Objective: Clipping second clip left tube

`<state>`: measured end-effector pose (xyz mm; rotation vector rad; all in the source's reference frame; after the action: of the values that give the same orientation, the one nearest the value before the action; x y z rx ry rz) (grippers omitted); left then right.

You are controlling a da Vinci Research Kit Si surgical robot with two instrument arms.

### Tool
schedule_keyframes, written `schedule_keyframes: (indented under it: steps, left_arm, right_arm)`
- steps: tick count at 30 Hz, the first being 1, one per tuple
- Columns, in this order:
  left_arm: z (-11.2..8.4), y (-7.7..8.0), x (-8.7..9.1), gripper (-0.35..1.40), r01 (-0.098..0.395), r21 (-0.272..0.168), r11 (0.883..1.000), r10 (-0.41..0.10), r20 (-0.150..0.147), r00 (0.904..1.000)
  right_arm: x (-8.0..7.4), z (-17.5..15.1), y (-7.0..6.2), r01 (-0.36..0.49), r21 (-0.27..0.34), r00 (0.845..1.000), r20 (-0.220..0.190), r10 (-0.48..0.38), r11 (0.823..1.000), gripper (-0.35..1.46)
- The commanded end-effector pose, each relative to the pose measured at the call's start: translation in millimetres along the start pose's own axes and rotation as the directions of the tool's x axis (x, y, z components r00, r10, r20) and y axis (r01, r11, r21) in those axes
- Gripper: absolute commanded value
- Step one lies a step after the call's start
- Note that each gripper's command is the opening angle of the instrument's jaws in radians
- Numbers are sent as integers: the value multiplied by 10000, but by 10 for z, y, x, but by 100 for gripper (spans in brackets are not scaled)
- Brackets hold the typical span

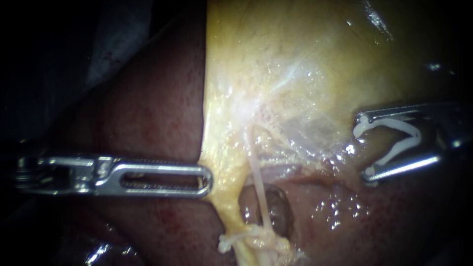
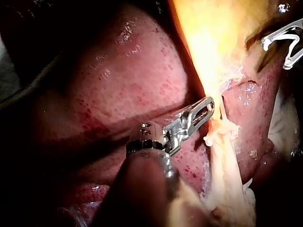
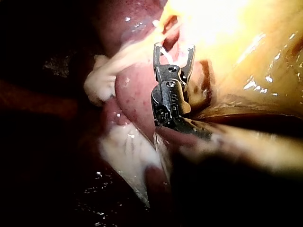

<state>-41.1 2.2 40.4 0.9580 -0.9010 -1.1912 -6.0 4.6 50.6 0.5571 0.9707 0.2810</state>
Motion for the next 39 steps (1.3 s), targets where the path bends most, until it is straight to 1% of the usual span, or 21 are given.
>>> schedule_keyframes:
  steps: [1,8,13,19,28,33,39]
  left_arm:
    - [0,0,0,-16,-4,-3,10000,4,-1,10000]
    - [0,0,0,-16,-4,0,10000,4,-3,10000]
    - [0,0,0,-16,-3,1,10000,3,-4,10000]
    - [0,0,-1,-16,-2,1,10000,2,-4,10000]
    - [0,0,-1,-16,-1,1,10000,1,-4,10000]
    - [0,0,-1,-16,-1,1,10000,1,-4,10000]
    - [0,0,-1,-16,0,2,10000,0,-4,10000]
  right_arm:
    - [-1,2,-1,6,39,10000,-1,-6,10000,56]
    - [-3,21,-13,63,346,10000,-9,-62,9994,55]
    - [-9,51,-23,242,683,9997,-25,-241,9974,55]
    - [-19,92,-30,144,1020,9999,-5,-144,9947,55]
    - [-33,137,-35,-76,1316,10000,70,68,9913,55]
    - [-35,149,-37,-151,1395,9999,98,139,9901,55]
    - [-40,158,-35,-199,1469,9998,95,187,9890,55]
